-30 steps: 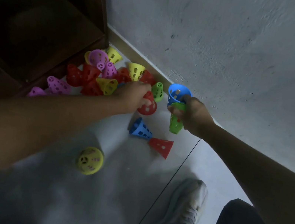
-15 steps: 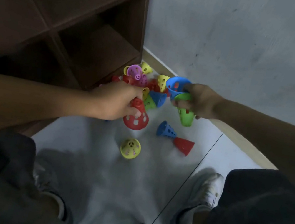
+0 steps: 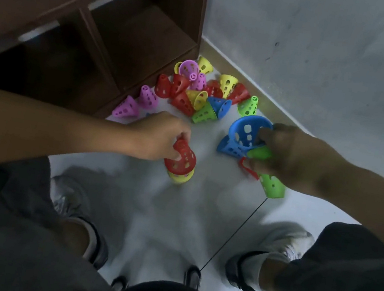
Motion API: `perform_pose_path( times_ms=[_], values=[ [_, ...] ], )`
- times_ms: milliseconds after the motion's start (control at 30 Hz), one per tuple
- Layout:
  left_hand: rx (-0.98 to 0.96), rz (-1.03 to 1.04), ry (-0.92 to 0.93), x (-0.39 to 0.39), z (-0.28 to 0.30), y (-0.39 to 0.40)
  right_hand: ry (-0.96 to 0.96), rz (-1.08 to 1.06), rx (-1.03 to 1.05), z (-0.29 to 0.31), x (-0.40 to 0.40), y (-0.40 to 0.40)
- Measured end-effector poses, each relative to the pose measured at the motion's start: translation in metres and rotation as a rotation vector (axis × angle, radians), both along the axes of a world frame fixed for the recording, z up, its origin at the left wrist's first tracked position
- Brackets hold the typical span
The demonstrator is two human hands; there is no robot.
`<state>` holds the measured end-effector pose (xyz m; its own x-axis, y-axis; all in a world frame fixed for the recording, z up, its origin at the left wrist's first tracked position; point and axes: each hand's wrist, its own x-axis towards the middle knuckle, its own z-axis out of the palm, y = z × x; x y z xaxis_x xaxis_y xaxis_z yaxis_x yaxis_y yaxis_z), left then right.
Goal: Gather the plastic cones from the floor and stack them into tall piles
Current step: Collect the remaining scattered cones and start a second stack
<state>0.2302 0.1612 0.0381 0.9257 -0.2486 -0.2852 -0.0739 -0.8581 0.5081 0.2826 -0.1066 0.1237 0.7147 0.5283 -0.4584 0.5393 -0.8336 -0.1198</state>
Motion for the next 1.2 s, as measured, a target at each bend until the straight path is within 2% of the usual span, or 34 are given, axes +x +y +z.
perform_pose_path(
  times_ms=[133,233,433,533,633,800,900,1033,1133,1200],
  values=[
    [-0.052,-0.033,0.019,-0.001,-0.011,0.006,0.032,0.081,-0.020,-0.001,0.000,0.009],
    [-0.093,-0.022,0.015,-0.001,-0.020,0.012,0.124,0.053,0.045,-0.001,0.010,0.016],
    [-0.178,0.141,0.129,-0.004,-0.031,0.014,0.143,0.046,0.135,-0.013,0.023,0.035],
    [-0.334,0.264,0.157,0.006,-0.021,0.008,0.166,0.062,0.191,-0.012,0.024,0.044],
    [-0.617,0.334,0.235,0.014,-0.008,0.010,0.211,0.051,0.271,-0.008,0.025,0.047],
    [-0.801,0.270,0.341,0.018,0.018,0.010,0.363,-0.038,0.441,-0.003,0.027,0.051],
    [-0.808,0.229,0.365,0.022,0.026,0.011,0.481,-0.095,0.531,-0.004,0.029,0.054],
    [-0.853,0.224,0.469,0.027,0.030,0.013,0.541,-0.113,0.577,-0.005,0.031,0.055],
    [-0.878,0.261,0.526,0.029,0.027,0.018,0.533,-0.113,0.547,-0.005,0.031,0.053],
    [-0.823,0.297,0.533,0.032,0.022,0.022,0.530,-0.136,0.502,-0.007,0.031,0.050]
  ],
)
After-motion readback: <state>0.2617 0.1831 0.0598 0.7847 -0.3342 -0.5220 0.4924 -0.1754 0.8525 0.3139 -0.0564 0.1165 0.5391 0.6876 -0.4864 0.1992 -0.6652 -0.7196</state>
